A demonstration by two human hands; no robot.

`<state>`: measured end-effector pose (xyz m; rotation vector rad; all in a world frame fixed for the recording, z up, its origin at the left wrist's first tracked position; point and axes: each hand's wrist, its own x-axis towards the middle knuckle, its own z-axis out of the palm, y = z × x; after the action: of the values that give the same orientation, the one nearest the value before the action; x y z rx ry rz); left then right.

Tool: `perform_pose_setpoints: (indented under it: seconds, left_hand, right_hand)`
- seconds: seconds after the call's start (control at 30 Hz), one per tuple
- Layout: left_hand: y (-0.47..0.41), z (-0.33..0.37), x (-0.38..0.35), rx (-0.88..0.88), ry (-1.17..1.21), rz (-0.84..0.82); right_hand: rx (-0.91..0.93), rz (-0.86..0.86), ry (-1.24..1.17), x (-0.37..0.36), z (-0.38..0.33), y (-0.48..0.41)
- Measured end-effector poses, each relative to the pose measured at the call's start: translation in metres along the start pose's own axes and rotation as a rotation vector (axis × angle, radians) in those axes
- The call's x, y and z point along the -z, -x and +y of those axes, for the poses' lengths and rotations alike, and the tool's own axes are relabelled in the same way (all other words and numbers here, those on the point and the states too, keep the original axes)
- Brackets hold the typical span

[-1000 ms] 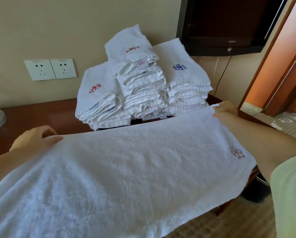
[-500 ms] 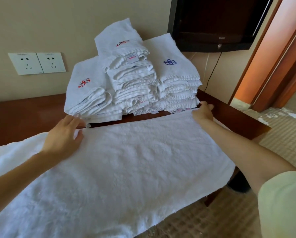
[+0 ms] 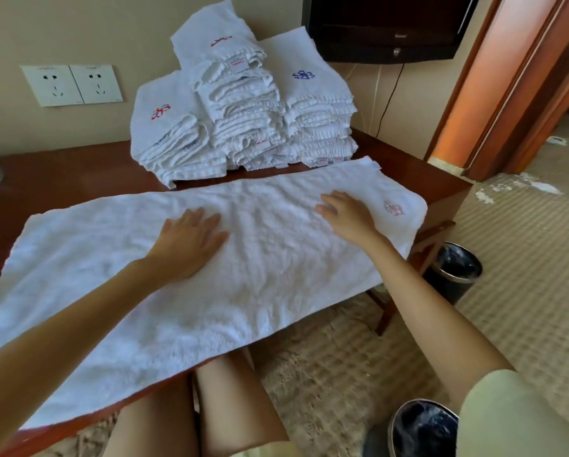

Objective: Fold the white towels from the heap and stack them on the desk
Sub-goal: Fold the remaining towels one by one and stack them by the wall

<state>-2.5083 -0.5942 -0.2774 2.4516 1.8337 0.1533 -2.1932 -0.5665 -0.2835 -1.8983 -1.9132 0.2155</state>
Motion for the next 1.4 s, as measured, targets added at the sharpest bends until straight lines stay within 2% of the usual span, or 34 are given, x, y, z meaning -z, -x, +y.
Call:
perform_pose_setpoints:
  seconds: [0.17,0.3,0.4,0.5,0.57,0.63,0.7,0.77,0.87,1.07,1.2,1.33,1.4]
  left_hand:
    - [0.026,0.065,-0.014,-0.24,0.035,0.027]
    - [0.04,0.109,-0.04,-0.418,-0.161,0.119]
    - [0.043,0.129,-0.063,-0.572,-0.215,0.308]
    - [0.04,0.139,-0.081,-0.752,-0.276,0.361]
    - [0.037,0.142,-0.091,-0.787,-0.364,0.318]
    - [0.033,0.145,-0.102,-0.768,-0.438,0.276]
    - [0.03,0.149,-0.112,-0.75,-0.475,0.251]
    - [0.029,0.154,-0.123,-0.76,-0.486,0.231]
    - [0.026,0.162,-0.132,-0.763,-0.479,0.192]
    - [0.017,0.183,-0.141,-0.654,-0.368,0.224]
    - [0.016,0.191,-0.149,-0.55,-0.326,0.245]
    - [0.022,0.184,-0.155,-0.612,-0.228,0.369]
    - [0.027,0.179,-0.149,-0.64,-0.148,0.332]
  right_hand:
    - [0.077,0.18,-0.174,-0.016,0.002,0.038]
    - [0.043,0.481,-0.377,-0.03,0.007,0.072]
    - [-0.137,0.726,-0.536,-0.04,0.015,0.098]
    - [-0.464,0.825,-0.886,-0.044,0.03,0.109]
    - [-0.696,0.783,-1.07,-0.044,0.05,0.104]
    - [-0.883,0.592,-1.219,-0.047,0.072,0.096]
    - [-0.986,0.394,-1.328,-0.06,0.099,0.089]
    - [-1.068,0.273,-1.389,-0.07,0.12,0.088]
    - [-1.155,0.191,-1.554,-0.055,0.112,0.095]
    - [-1.132,0.324,-1.873,-0.047,0.116,0.1]
    - [-1.092,0.346,-2.06,-0.026,0.122,0.11]
    - [-1.009,0.456,-1.928,0.003,0.126,0.117]
    - [-0.99,0.533,-1.748,0.015,0.128,0.119]
